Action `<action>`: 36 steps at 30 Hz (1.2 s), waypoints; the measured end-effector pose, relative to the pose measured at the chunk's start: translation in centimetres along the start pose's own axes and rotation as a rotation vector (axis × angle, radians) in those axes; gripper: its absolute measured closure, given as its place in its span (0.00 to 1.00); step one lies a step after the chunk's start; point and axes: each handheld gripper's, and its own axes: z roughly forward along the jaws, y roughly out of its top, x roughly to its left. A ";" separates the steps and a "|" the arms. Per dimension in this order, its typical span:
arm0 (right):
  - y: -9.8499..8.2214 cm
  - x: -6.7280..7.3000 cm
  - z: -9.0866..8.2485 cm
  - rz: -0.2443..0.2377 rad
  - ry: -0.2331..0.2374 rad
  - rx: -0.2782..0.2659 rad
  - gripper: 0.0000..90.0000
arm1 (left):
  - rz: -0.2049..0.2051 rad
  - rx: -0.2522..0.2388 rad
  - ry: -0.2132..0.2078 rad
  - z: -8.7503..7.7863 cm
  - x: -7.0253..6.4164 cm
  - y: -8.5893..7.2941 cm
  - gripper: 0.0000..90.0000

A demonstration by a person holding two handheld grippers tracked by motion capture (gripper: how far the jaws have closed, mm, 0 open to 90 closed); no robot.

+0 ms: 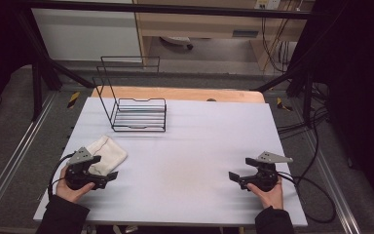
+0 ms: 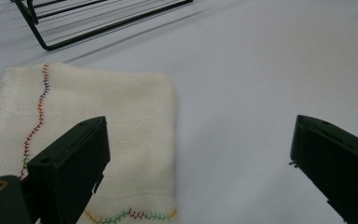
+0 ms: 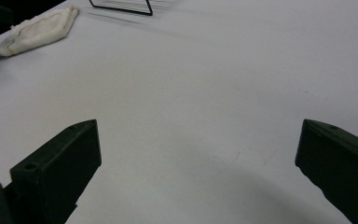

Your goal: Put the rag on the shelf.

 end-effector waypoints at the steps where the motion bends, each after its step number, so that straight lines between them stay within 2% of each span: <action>1: 0.0 0.0 0.0 0.001 0.000 0.002 0.01 | -0.001 0.000 0.000 0.0 0.0 0.0 0.05; 15: 0.0 0.1 0.0 0.001 -0.001 0.000 0.01 | 0.002 0.003 0.010 0.3 -0.5 0.4 0.06; 24: 0.1 0.2 0.1 -0.015 -0.004 0.010 0.01 | -0.004 0.006 0.016 0.6 -0.9 1.1 0.06; 28: 0.0 0.2 0.1 -0.017 -0.007 0.009 0.01 | 0.001 0.008 0.026 0.9 -0.9 1.8 0.06; 36: 0.0 0.2 0.2 -0.017 -0.008 0.014 0.01 | -0.018 0.018 0.068 1.3 -0.4 3.6 0.08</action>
